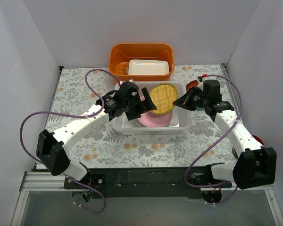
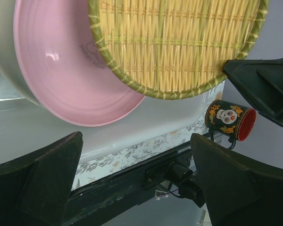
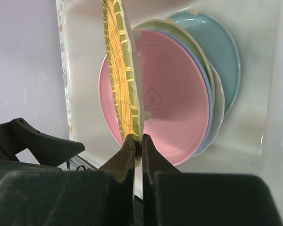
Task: Place the plates into the plastic bin on the countertop
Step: Place the plate in the plastic bin.
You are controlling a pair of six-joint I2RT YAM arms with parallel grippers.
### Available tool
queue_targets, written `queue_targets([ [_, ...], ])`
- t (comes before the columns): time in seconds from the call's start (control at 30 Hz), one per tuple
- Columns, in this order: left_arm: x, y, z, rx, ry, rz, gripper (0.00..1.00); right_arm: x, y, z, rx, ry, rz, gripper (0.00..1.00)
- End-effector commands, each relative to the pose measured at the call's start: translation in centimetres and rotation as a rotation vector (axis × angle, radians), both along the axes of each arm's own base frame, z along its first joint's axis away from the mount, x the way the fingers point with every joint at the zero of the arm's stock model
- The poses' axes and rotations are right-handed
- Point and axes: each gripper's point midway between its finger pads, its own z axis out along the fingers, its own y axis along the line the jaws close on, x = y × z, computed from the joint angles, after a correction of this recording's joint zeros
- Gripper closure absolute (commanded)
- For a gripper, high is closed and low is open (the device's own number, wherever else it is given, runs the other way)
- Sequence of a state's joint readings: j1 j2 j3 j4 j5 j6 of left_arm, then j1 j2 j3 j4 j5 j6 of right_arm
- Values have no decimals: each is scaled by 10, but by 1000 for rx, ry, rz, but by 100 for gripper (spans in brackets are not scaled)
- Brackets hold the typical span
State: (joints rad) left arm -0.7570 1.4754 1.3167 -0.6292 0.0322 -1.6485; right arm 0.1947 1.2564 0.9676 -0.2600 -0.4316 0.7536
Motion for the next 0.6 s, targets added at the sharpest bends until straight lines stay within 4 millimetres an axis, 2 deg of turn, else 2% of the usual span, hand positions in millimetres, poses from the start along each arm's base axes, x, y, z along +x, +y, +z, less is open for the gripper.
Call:
queue_targets([
  [0.0, 1, 0, 24, -21, -52, 2, 2, 3, 16, 32, 40, -116, 28, 99],
  [0.23, 0, 0, 25, -23, -52, -1, 2, -7, 30, 32, 53, -112, 55, 99],
  [0.57, -2, 0, 23, -19, -47, -1, 2, -16, 38, 30, 58, -104, 72, 99],
])
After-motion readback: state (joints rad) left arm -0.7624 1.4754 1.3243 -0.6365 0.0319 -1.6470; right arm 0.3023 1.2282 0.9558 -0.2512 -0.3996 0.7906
